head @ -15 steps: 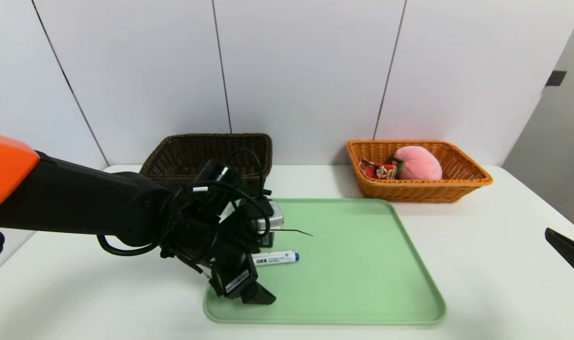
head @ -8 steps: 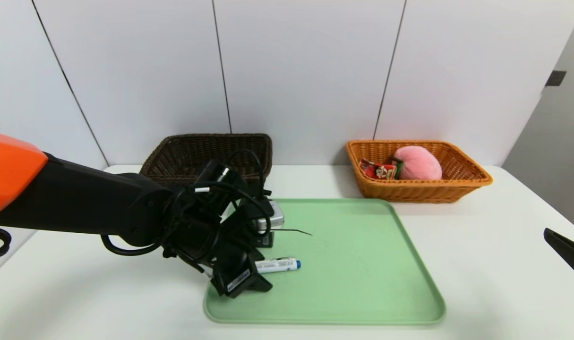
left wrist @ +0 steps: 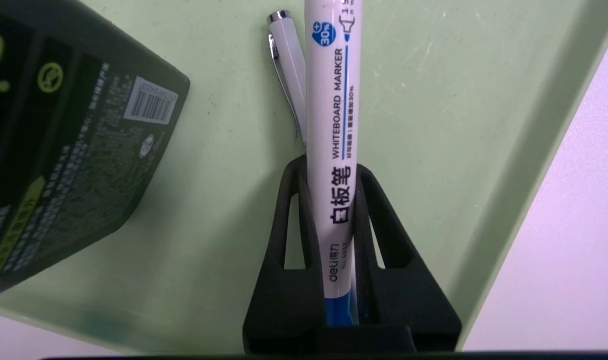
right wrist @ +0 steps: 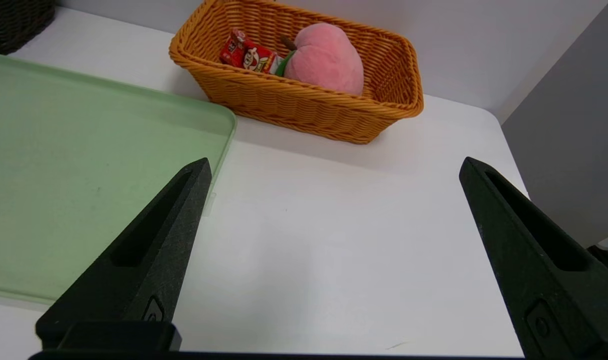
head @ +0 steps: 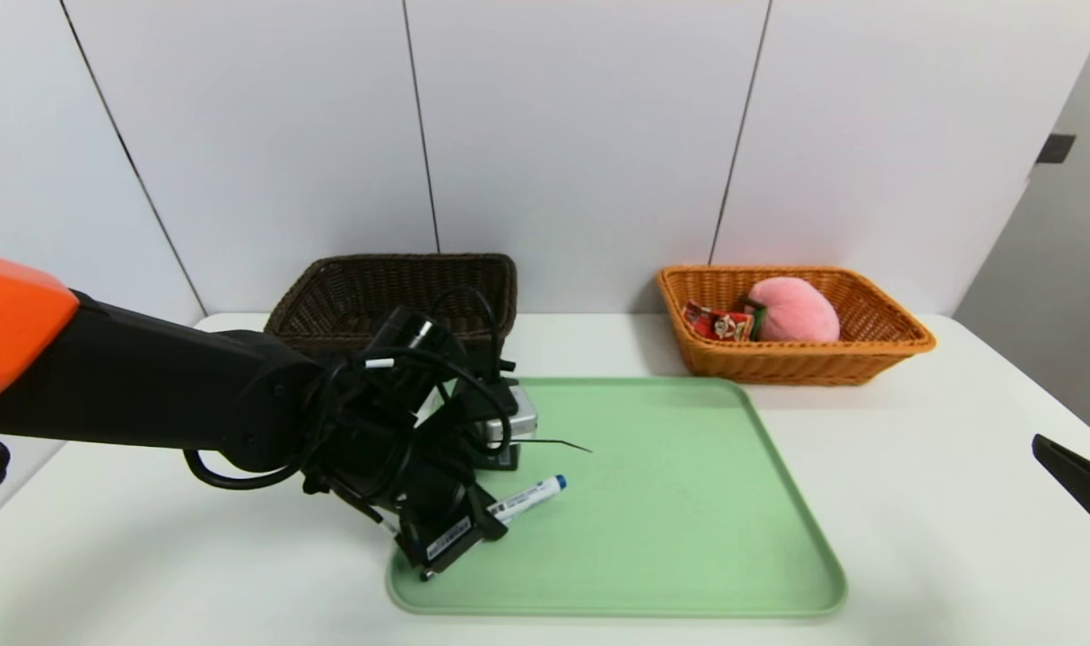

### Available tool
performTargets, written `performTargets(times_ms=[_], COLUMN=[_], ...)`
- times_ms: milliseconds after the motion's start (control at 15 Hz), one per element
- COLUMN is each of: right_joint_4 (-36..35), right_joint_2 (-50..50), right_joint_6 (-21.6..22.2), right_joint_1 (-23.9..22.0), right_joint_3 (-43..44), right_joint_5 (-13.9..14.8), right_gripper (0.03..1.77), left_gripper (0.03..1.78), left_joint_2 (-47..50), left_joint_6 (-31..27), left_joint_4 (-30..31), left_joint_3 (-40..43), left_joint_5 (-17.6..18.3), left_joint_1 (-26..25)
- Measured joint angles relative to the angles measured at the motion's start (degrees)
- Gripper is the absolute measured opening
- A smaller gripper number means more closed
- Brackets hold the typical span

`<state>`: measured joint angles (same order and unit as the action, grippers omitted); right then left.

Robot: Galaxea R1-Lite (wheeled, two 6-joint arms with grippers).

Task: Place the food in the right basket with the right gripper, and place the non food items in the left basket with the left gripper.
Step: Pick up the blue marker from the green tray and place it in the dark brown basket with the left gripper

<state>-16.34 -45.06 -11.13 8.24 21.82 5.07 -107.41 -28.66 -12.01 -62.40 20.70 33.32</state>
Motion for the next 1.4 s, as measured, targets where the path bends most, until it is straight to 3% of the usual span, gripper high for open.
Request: performTargets(times_ms=[867, 1067, 1400], right_joint_4=[0.1, 0.1, 0.1], right_joint_2=[0.4, 0.4, 0.9], right_joint_6=[-0.4, -0.5, -1.5], right_joint_1=[0.0, 0.0, 0.0], right_joint_3=[-0.3, -0.7, -1.3], right_joint_5=[-0.1, -0.1, 0.0], right_gripper=[1.71, 1.71, 1.71], left_gripper=[0.22, 0.22, 0.22], left_joint_2=[10.3, 12.2, 12.2], left_joint_6=[0.0, -0.1, 0.3], left_joint_4=[0.2, 0.2, 0.3], left_joint_3=[-2.8, -7.0, -16.5], left_joint_5=[-0.1, 0.3, 4.1], left_joint_1=[-0.8, -7.3, -19.6])
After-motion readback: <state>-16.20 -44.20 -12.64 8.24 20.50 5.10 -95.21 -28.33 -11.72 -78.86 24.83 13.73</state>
